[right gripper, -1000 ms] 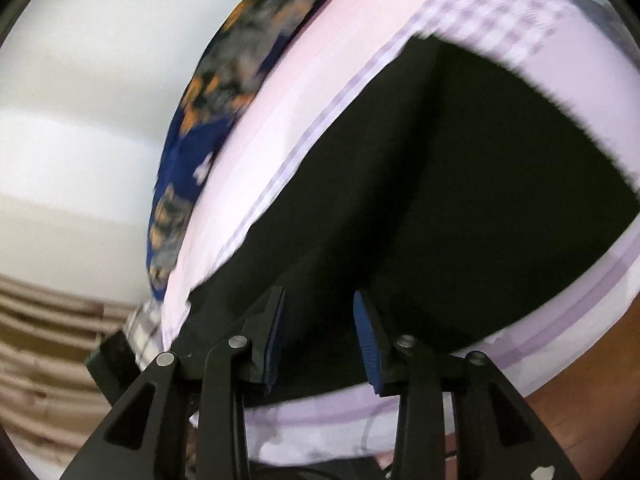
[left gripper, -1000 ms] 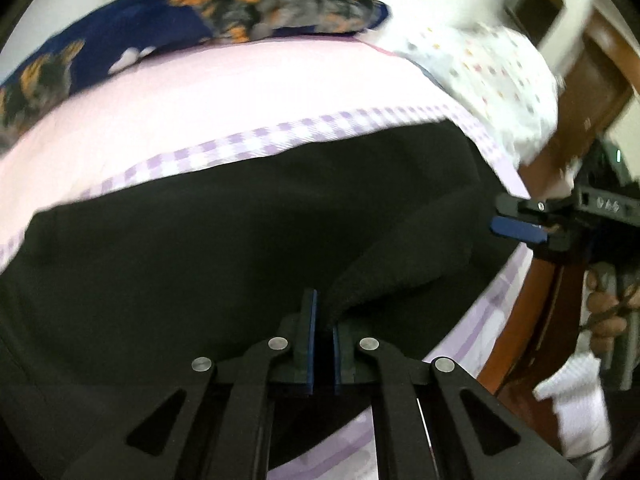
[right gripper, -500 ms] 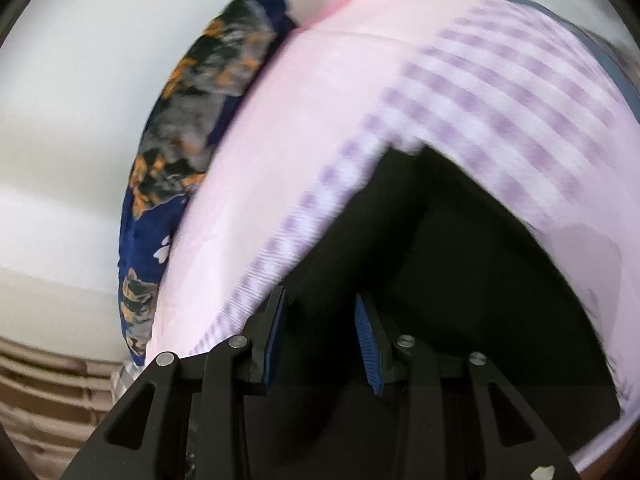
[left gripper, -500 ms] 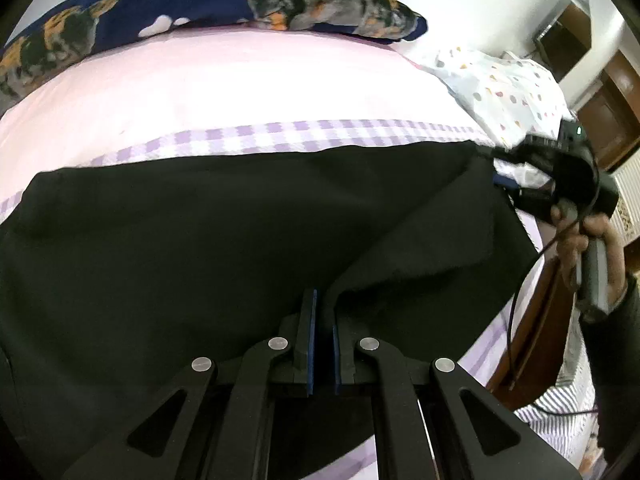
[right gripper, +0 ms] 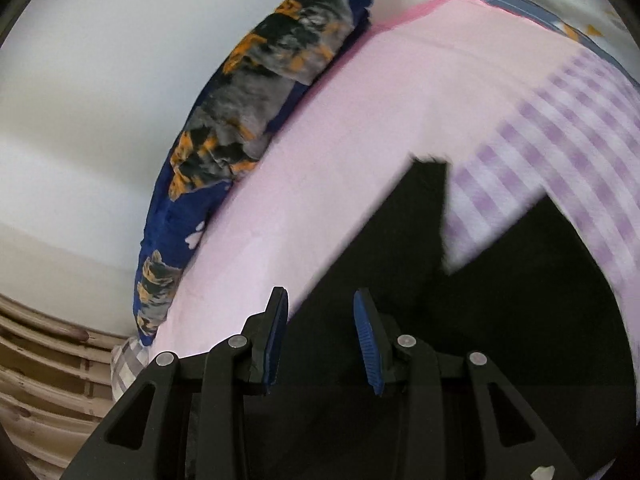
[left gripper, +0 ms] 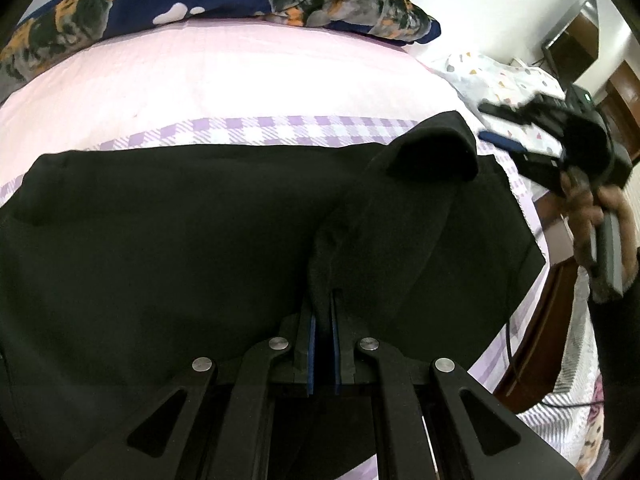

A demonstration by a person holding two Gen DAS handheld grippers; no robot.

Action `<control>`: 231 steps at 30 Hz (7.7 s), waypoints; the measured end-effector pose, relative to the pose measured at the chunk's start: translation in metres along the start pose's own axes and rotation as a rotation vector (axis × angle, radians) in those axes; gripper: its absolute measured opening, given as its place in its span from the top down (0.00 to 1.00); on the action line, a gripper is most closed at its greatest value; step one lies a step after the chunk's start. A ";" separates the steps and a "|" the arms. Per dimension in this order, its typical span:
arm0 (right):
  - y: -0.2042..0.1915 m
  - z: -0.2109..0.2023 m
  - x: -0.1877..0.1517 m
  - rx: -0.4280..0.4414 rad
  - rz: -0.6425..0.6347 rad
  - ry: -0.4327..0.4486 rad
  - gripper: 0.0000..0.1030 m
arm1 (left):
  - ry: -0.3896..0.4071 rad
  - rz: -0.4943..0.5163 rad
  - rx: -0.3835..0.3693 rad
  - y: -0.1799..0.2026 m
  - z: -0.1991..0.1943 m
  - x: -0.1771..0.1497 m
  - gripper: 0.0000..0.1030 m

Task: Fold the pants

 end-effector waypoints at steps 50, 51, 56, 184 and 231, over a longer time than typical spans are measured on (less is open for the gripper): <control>0.019 -0.055 -0.005 0.072 0.108 0.242 0.95 | 0.051 0.129 0.094 0.012 0.000 -0.001 0.93; 0.019 -0.063 -0.007 0.078 0.101 0.245 0.95 | 0.052 0.137 0.094 0.013 -0.001 -0.002 0.93; 0.021 -0.111 -0.030 -0.017 0.018 0.283 0.95 | 0.092 0.270 0.092 0.040 -0.013 -0.006 0.93; -0.042 0.066 -0.081 -0.197 -0.389 -0.144 0.82 | 0.124 -0.055 0.375 -0.117 -0.071 -0.036 0.49; 0.023 -0.088 -0.085 0.123 -0.012 0.112 0.92 | 0.115 -0.021 0.157 -0.023 -0.047 -0.012 0.47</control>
Point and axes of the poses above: each gripper's, at about its wrist camera, not at the fingertips, and z roughly the way its jaws point, y to its right, x to its top, the point moved 6 cm from there along z, roughly the way its jaws point, and after that the axes turned 4 degrees about x, right-handed, at the moved point
